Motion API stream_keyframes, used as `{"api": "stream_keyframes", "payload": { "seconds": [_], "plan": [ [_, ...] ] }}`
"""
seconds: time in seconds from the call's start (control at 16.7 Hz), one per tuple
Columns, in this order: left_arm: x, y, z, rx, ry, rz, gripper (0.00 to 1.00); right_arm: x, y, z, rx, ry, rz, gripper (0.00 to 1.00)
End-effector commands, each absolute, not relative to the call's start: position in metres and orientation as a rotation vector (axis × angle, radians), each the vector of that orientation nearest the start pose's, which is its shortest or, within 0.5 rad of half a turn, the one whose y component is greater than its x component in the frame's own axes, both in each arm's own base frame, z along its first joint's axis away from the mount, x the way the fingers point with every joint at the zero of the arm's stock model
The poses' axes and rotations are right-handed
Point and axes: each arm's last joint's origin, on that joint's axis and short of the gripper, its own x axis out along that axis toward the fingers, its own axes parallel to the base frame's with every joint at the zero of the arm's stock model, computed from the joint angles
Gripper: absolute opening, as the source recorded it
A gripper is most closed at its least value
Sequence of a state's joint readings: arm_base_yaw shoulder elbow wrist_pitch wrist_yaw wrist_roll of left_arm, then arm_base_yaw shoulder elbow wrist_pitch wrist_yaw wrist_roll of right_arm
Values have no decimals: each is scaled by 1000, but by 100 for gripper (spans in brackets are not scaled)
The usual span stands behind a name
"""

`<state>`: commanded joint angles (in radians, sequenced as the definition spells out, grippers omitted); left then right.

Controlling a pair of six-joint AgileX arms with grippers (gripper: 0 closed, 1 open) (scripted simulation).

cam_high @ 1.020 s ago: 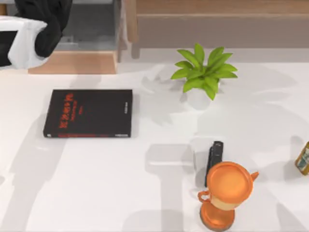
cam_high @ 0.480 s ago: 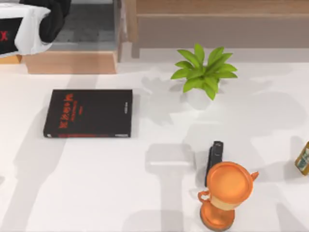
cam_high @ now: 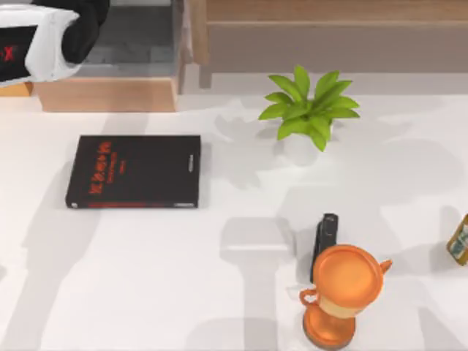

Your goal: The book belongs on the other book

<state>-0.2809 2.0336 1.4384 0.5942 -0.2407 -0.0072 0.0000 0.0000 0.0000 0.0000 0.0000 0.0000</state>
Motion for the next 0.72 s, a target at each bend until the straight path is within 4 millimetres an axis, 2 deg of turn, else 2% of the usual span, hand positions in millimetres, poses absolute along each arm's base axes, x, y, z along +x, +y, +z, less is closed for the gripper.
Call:
{"api": "stream_keyframes", "payload": {
  "seconds": [0.6,0.72],
  "plan": [
    [463,-120,248,-21,5,-17,2,106,-1,160,0,0,0,100],
    [463,-120,248,-21,5,-17,0,106,-1,160,0,0,0,100]
  ]
}}
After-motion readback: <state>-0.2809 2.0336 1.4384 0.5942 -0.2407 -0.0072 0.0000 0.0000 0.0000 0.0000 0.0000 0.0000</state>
